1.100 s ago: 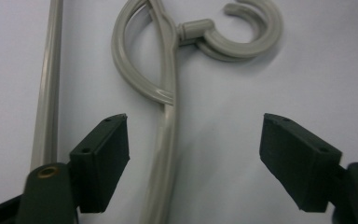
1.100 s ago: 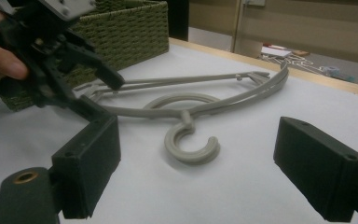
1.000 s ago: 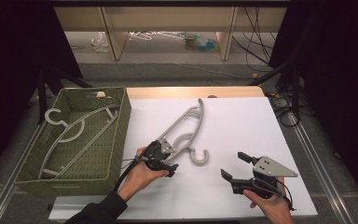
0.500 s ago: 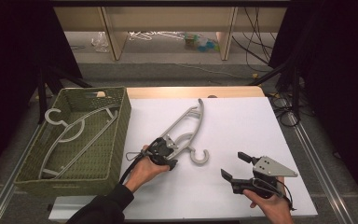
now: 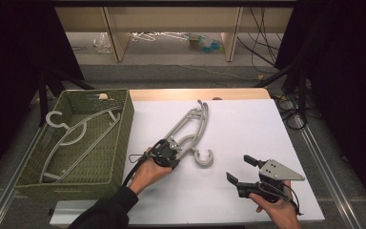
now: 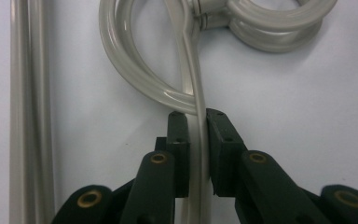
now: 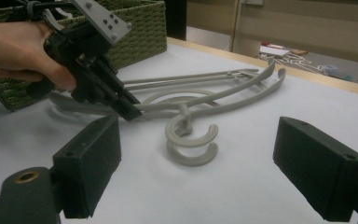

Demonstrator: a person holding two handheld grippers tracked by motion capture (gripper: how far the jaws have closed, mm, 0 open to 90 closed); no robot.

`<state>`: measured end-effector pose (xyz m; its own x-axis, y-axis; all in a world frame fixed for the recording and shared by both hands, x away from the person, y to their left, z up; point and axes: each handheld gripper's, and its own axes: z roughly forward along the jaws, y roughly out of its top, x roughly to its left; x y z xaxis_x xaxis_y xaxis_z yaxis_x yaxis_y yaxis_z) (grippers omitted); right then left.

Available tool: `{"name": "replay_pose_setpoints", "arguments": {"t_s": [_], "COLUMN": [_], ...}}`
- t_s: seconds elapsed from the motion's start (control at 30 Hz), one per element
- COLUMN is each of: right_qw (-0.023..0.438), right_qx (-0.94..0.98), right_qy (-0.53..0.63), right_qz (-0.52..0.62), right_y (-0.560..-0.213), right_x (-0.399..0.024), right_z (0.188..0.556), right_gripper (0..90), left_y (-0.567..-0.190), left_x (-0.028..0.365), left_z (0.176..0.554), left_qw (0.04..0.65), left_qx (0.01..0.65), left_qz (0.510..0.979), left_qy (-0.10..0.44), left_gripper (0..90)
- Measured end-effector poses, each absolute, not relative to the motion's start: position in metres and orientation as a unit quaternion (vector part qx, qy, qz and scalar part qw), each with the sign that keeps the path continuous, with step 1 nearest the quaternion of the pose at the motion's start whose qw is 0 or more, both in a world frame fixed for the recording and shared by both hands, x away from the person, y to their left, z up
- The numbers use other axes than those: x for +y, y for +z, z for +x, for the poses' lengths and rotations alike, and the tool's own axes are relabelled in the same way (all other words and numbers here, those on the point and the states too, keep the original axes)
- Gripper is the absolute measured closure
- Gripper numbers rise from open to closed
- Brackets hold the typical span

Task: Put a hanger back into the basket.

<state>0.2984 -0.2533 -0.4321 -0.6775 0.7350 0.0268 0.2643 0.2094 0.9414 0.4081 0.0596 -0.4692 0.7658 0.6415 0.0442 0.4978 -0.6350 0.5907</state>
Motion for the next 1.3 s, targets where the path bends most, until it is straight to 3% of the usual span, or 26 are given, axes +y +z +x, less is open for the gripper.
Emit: {"name": "replay_pose_setpoints", "arguments": {"t_s": [0.33, 0.63, 1.3], "right_qw": [0.223, 0.224, 0.225], "right_qx": [0.745, 0.745, 0.743], "right_qy": [0.532, 0.532, 0.531], "right_qz": [0.336, 0.336, 0.340], "right_y": [-0.432, -0.432, -0.433], "right_x": [-0.254, -0.254, -0.255], "right_z": [0.299, 0.299, 0.299], "right_gripper": [16.0, 15.9, 16.0], "left_y": [-0.446, -0.421, -0.360], "left_x": [0.077, 0.096, 0.113], "left_z": [0.409, 0.410, 0.384], "left_qw": [0.326, 0.408, 0.512], "left_qx": [0.340, 0.381, 0.355], "left_qz": [0.874, 0.825, 0.781], "left_qy": [0.122, 0.091, 0.046], "left_gripper": [80.9, 81.2, 81.2]}}
